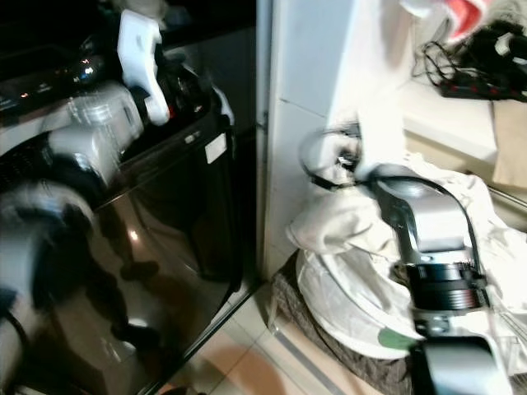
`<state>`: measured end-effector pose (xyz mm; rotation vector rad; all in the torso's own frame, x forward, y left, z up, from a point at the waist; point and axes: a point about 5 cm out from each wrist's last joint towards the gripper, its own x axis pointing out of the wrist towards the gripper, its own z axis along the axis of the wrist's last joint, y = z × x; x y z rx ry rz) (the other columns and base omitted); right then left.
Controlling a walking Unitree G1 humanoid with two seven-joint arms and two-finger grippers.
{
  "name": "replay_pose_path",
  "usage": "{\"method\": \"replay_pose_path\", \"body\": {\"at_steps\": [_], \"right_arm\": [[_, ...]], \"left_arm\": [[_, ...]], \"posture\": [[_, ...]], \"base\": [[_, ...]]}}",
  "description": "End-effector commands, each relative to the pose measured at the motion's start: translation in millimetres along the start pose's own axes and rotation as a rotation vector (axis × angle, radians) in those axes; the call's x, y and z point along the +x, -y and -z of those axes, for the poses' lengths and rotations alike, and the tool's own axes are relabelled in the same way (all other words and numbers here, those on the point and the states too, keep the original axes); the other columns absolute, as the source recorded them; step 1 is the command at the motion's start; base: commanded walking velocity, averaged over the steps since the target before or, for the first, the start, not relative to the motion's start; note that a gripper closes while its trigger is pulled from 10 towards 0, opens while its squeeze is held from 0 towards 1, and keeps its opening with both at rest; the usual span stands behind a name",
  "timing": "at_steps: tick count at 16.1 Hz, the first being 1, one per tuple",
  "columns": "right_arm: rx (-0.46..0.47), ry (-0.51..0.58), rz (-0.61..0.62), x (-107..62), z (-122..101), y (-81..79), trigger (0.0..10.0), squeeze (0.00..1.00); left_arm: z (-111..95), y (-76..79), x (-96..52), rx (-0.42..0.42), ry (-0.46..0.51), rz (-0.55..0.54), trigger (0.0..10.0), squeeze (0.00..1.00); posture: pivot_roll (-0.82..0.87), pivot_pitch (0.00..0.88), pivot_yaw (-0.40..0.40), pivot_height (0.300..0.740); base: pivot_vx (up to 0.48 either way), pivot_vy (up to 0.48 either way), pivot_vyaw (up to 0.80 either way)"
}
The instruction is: Clothes washing
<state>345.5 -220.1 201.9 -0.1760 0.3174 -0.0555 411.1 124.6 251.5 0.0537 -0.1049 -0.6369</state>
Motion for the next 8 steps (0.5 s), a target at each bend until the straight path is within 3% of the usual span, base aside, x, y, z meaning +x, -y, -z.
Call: {"method": "replay_pose_path", "body": {"at_steps": [1,3,4,5,8], "right_arm": [[0.014,0.007,0.078,0.7,1.6,14.0,10.0,1.00],[0.019,-0.004,0.122,3.8,5.9,21.1,10.0,1.00],[0.015,-0.084,0.205,6.0,25.4,44.1,10.0,1.00],[0.015,-0.135,0.221,5.0,36.4,54.1,10.0,1.00],[0.020,-0.207,0.248,1.8,54.0,68.7,10.0,1.00]], "left_arm": [[-1.8,9.0,0.5,0.009,0.029,0.053,10.0,0.00],[1.8,16.5,-2.6,-0.002,0.050,0.074,10.0,0.00],[18.2,42.1,-16.6,-0.068,0.092,0.128,10.0,0.00],[24.8,57.2,-25.7,-0.082,0.117,0.170,10.0,0.00],[31.1,85.9,-40.0,-0.079,0.117,0.309,10.0,0.00]], "posture": [[-0.08,0.000,0.042,0.740],[-0.08,0.000,0.042,0.740],[-0.09,0.000,0.032,0.740],[-0.09,0.000,0.032,0.740],[-0.09,0.000,0.028,0.740]], "base": [[0.000,0.000,0.00],[0.000,0.000,0.00],[0.000,0.000,0.00],[0.000,0.000,0.00],[0.000,0.000,0.00]]}}
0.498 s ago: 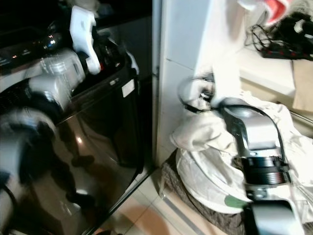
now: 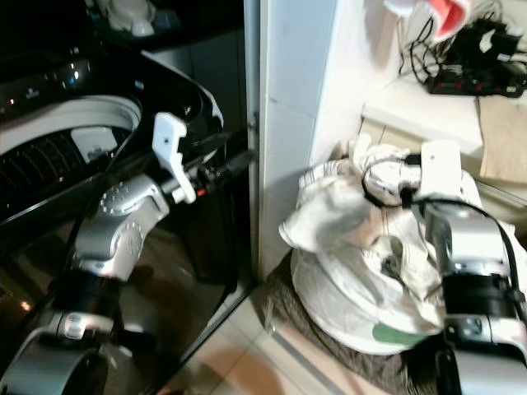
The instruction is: Clothes washing
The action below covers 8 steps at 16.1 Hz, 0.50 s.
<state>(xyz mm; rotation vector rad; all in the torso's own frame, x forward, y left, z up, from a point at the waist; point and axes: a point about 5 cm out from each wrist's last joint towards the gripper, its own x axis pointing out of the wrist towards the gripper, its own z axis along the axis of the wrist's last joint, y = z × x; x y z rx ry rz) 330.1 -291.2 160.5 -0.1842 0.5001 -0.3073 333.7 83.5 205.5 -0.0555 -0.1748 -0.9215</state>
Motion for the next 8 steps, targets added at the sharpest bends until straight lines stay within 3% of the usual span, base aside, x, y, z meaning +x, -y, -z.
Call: {"method": "replay_pose_path", "body": {"at_steps": [1,2,3,4,8], "right_arm": [[0.007,-0.011,0.034,1.4,4.4,11.6,10.0,1.00],[0.030,-0.032,0.054,4.6,10.9,16.6,10.0,1.00],[0.054,-0.050,0.064,7.8,17.0,20.3,10.0,0.68],[0.087,-0.067,0.064,10.0,22.7,22.1,10.0,0.00],[0.170,-0.164,0.022,16.8,56.3,19.7,10.0,0.00]], "left_arm": [[-3.5,12.6,0.5,-0.002,0.007,0.071,10.0,0.00],[-4.4,22.0,-2.9,-0.012,0.002,0.090,10.0,0.00],[-5.3,29.3,-5.6,-0.003,-0.001,0.107,10.0,0.00],[-4.7,33.3,-6.6,-0.002,-0.006,0.125,10.0,0.00],[3.4,42.9,-14.1,0.020,-0.066,0.158,10.0,0.00]], "posture": [[-0.09,0.000,0.026,0.740],[-0.09,0.000,0.025,0.740],[-0.09,0.000,0.025,0.740],[-0.09,0.000,0.025,0.740],[-0.09,0.000,0.021,0.740]], "base": [[0.000,0.000,0.00],[0.000,0.000,0.00],[0.000,0.000,0.00],[0.000,0.000,0.00],[0.000,0.000,0.00]]}}
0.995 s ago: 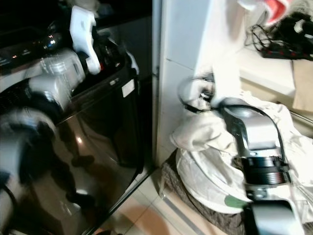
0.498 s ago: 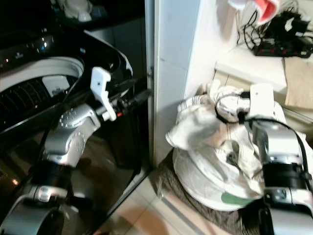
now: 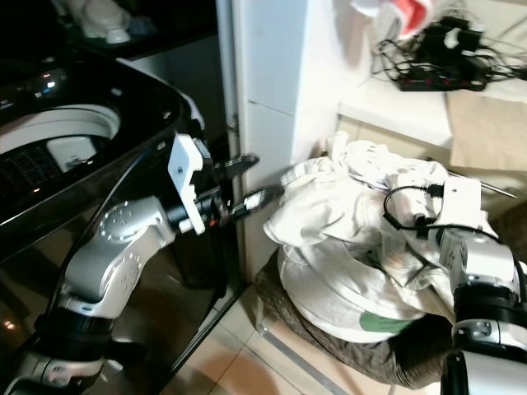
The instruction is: Clothes washing
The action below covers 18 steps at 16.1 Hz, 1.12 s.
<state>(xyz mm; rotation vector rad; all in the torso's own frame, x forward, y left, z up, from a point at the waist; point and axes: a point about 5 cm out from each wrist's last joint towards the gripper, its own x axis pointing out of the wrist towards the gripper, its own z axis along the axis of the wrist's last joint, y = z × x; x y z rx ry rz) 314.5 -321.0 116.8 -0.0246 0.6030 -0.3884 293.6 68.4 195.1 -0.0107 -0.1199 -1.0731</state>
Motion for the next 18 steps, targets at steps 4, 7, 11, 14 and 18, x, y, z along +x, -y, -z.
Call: {"method": "replay_pose_path", "body": {"at_steps": [4,7,11,14,18], "right_arm": [[0.089,-0.090,-0.046,5.7,23.3,-5.8,0.2,0.00],[0.104,-0.077,-0.054,6.5,21.9,-6.4,0.0,0.00],[0.110,-0.057,-0.057,6.6,18.0,-7.2,0.0,0.00],[0.111,-0.037,-0.061,6.7,13.4,-7.6,0.0,0.00],[0.098,0.029,-0.043,2.5,-2.6,-5.1,0.0,0.00]], "left_arm": [[-4.8,6.5,-1.6,0.018,-0.016,0.024,10.0,0.00],[-5.4,9.6,-2.1,0.015,-0.021,0.049,10.0,0.00],[-6.0,9.7,-2.5,0.018,-0.026,0.047,10.0,0.00],[-5.5,8.8,-2.0,0.019,-0.031,0.041,10.0,0.00],[-1.8,6.8,-3.5,0.010,-0.044,0.016,10.0,0.00]], "posture": [[-0.09,0.000,0.020,0.740],[-0.09,0.000,0.023,0.740],[-0.09,0.000,0.023,0.740],[-0.09,0.000,0.023,0.740],[-0.08,0.000,0.016,0.740]], "base": [[0.000,0.000,0.00],[0.000,0.000,0.00],[0.000,0.000,0.00],[0.000,0.000,0.00],[0.000,0.000,0.00]]}}
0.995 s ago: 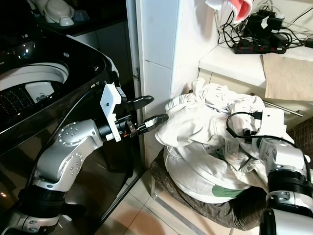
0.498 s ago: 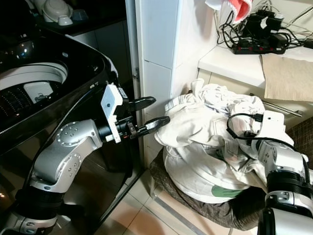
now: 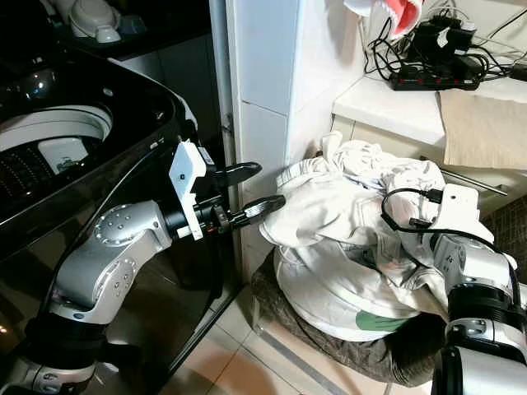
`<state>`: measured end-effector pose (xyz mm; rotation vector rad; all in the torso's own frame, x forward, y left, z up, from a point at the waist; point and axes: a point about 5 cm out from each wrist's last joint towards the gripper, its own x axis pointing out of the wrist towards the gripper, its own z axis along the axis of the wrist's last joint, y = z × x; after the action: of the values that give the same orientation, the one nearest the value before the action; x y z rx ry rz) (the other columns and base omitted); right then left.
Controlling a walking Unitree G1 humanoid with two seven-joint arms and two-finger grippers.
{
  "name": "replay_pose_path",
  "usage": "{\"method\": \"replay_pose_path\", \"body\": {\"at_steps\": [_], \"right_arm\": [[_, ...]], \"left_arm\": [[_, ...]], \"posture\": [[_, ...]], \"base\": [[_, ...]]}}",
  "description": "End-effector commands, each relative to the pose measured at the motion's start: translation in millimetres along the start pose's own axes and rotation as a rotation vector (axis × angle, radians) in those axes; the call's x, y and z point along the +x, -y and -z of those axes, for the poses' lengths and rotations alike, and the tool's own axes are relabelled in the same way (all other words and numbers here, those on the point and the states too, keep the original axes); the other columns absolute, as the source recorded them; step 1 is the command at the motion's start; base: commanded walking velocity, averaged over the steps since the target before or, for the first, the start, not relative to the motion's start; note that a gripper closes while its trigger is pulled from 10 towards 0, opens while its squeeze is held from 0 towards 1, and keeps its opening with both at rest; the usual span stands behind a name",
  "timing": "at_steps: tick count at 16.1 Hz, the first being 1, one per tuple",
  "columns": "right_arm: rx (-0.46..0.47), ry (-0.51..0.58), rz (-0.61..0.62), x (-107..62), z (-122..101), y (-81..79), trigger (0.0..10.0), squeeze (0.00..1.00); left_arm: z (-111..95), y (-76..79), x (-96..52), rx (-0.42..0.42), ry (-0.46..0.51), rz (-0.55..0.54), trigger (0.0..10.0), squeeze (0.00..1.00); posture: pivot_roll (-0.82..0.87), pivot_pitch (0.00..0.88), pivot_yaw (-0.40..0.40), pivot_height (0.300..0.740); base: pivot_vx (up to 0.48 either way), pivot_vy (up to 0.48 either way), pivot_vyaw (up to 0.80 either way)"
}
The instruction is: Clothes washing
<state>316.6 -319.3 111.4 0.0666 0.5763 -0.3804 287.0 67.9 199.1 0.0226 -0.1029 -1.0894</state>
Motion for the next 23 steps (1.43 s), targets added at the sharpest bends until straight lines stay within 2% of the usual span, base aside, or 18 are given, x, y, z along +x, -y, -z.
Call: {"method": "replay_pose_path", "body": {"at_steps": [1,4,5,6,7,8,10,11,14,16,19,20,23], "right_arm": [[-0.002,0.043,-0.003,-3.4,-11.5,-2.5,0.0,0.00],[-0.019,0.210,-0.035,-21.9,-47.2,-9.4,0.0,0.00],[-0.052,0.272,-0.059,-32.3,-61.1,-14.1,0.0,0.00],[-0.078,0.358,-0.096,-49.8,-82.7,-21.4,0.0,0.00],[-0.082,0.373,-0.109,-53.7,-87.0,-23.4,0.0,0.00],[-0.093,0.425,-0.185,-68.2,-102.0,-34.4,0.0,0.00],[-0.093,0.467,-0.267,-81.8,-113.0,-45.4,0.0,0.00],[-0.048,0.521,-0.449,-107.0,-128.0,-65.1,0.0,0.00],[-0.004,0.561,-0.636,-130.2,-139.0,-82.3,0.0,0.00],[0.116,0.632,-0.942,-166.0,-154.2,-107.7,0.0,0.00],[0.168,0.646,-1.068,-180.6,-158.3,-117.2,0.0,0.00],[0.166,0.614,-1.095,-180.7,-154.3,-123.2,0.0,0.00],[0.153,0.518,-1.145,-177.6,-136.9,-137.3,0.0,0.00]], "left_arm": [[4.4,-0.7,-1.8,-0.008,-0.020,-0.021,10.0,0.00],[20.5,-15.0,-8.4,-0.019,-0.045,-0.199,10.0,0.00],[28.3,-17.3,-12.8,-0.002,-0.048,-0.255,10.0,0.00],[42.1,-16.5,-19.3,0.022,-0.074,-0.309,10.0,0.00],[45.1,-15.4,-20.5,0.028,-0.079,-0.313,10.0,0.00],[57.8,-9.3,-24.2,0.045,-0.099,-0.296,10.0,0.00],[68.2,-4.3,-26.8,0.057,-0.124,-0.281,10.0,0.00],[68.7,-1.8,-26.6,0.076,-0.106,-0.275,10.0,0.00],[55.8,-5.6,-22.9,0.076,-0.020,-0.294,10.0,0.00],[31.3,-12.9,-19.3,0.021,0.141,-0.323,10.0,0.00],[8.6,-17.1,-16.6,0.000,0.278,-0.345,10.0,0.00],[-9.4,-20.1,-14.3,-0.028,0.380,-0.348,10.0,1.00],[-21.9,-18.3,-8.5,-0.045,0.427,-0.300,10.0,1.00]], "posture": [[-0.08,0.000,0.016,0.740],[-0.08,0.000,0.012,0.740],[-0.07,0.000,0.012,0.740],[-0.08,0.000,0.012,0.740],[-0.08,0.000,0.012,0.740],[-0.08,0.000,0.012,0.740],[-0.08,0.000,0.012,0.740],[-0.08,0.000,0.010,0.740],[-0.08,0.000,0.003,0.740],[-0.08,0.000,0.001,0.740],[-0.08,0.000,-0.007,0.740],[-0.08,0.000,-0.012,0.740],[-0.08,0.000,-0.016,0.740]], "base": [[0.000,0.000,0.00],[0.000,0.000,0.00],[0.000,0.000,0.00],[0.000,0.000,0.00],[0.000,0.000,0.00],[0.000,0.000,0.00],[0.000,0.000,0.00],[0.000,0.000,0.00],[0.000,0.000,0.00],[0.000,0.000,0.00],[0.000,0.000,0.00],[0.000,0.000,0.00],[0.000,0.000,0.00]]}}
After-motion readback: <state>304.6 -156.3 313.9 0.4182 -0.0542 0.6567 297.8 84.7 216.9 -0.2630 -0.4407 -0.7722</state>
